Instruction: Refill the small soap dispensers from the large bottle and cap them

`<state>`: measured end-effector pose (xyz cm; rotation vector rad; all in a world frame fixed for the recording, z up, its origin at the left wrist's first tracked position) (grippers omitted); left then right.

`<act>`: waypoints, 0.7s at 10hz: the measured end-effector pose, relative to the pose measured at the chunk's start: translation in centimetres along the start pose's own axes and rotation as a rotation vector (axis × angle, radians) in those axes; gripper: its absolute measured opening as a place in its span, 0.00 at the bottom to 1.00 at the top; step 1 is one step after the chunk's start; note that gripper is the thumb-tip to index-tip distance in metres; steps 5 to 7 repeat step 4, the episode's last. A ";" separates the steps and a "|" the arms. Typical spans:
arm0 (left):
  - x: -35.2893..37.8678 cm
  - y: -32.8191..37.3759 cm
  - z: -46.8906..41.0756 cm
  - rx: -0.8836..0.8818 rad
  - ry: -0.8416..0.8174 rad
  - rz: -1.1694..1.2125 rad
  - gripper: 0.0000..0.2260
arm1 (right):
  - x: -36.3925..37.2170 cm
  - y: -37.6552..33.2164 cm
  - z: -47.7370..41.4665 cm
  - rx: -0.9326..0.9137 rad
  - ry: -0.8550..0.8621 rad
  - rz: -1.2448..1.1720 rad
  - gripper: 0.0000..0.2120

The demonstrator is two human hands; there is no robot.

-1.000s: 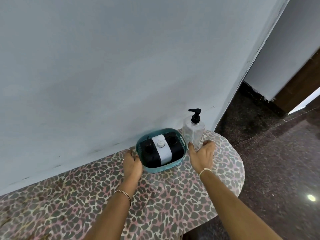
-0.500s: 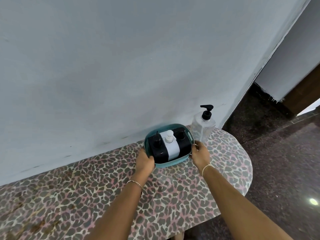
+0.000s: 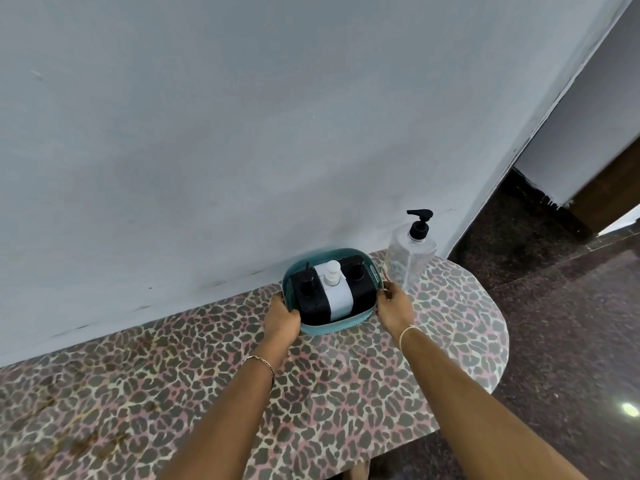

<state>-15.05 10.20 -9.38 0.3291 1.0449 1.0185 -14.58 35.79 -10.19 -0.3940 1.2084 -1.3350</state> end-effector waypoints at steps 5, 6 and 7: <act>-3.7 2.3 3.4 0.313 -0.020 -0.253 0.21 | 0.2 -3.3 3.7 -0.073 0.086 0.198 0.16; -3.7 2.3 3.4 0.313 -0.020 -0.253 0.21 | 0.2 -3.3 3.7 -0.073 0.086 0.198 0.16; -3.7 2.3 3.4 0.313 -0.020 -0.253 0.21 | 0.2 -3.3 3.7 -0.073 0.086 0.198 0.16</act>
Point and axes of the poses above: each hand's wrist, its own z-axis away from the middle knuckle, its own x-axis out of the palm, y = z × x, the point moved 9 cm from there along -z, towards the middle knuckle, and after that the axes turned 4 degrees about -z, right-handed, at the moved point
